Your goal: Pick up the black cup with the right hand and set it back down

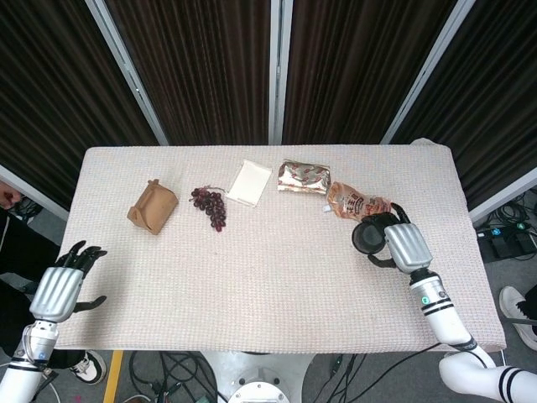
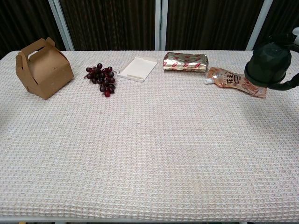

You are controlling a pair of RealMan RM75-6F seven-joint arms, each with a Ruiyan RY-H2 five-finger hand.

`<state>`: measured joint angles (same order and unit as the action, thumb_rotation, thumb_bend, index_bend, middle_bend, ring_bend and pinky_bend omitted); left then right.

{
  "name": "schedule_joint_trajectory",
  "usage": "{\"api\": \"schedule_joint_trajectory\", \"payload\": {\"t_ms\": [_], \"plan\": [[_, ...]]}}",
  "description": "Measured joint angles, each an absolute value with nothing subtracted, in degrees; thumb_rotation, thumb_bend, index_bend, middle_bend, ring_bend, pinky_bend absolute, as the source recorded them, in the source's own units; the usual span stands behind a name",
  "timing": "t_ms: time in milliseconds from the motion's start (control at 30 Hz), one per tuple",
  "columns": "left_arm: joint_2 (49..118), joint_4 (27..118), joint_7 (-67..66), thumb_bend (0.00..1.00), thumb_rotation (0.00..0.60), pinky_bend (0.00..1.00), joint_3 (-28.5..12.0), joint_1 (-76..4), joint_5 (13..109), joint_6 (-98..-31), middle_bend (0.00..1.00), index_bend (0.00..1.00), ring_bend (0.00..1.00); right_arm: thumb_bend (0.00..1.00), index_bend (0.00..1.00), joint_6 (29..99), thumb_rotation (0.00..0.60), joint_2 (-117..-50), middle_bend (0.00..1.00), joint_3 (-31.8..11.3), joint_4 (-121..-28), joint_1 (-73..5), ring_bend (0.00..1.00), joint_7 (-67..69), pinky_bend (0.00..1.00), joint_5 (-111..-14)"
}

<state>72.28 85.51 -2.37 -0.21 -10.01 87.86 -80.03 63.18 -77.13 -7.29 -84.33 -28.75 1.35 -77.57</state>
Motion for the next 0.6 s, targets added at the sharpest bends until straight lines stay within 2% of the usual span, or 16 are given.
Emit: {"api": "schedule_joint_trajectory", "payload": {"t_ms": [267, 600], "plan": [[71.55, 86.26, -3.21, 0.02, 0.600, 0.27, -0.22, -9.45, 86.48, -79.90, 0.17, 0.22, 0.08, 0.24, 0.51, 61.10, 0.600, -85.81, 0.54, -5.76, -84.14, -31.98, 0.19, 0.41, 0.00, -83.62], [72.59, 84.36, -1.28, 0.02, 0.600, 0.27, 0.06, -9.47, 87.03, -79.71, 0.17, 0.22, 0.08, 0.25, 0.52, 62.84, 0.600, -82.65, 0.54, -5.18, -75.61, -27.27, 0.19, 5.54, 0.00, -78.57]]}}
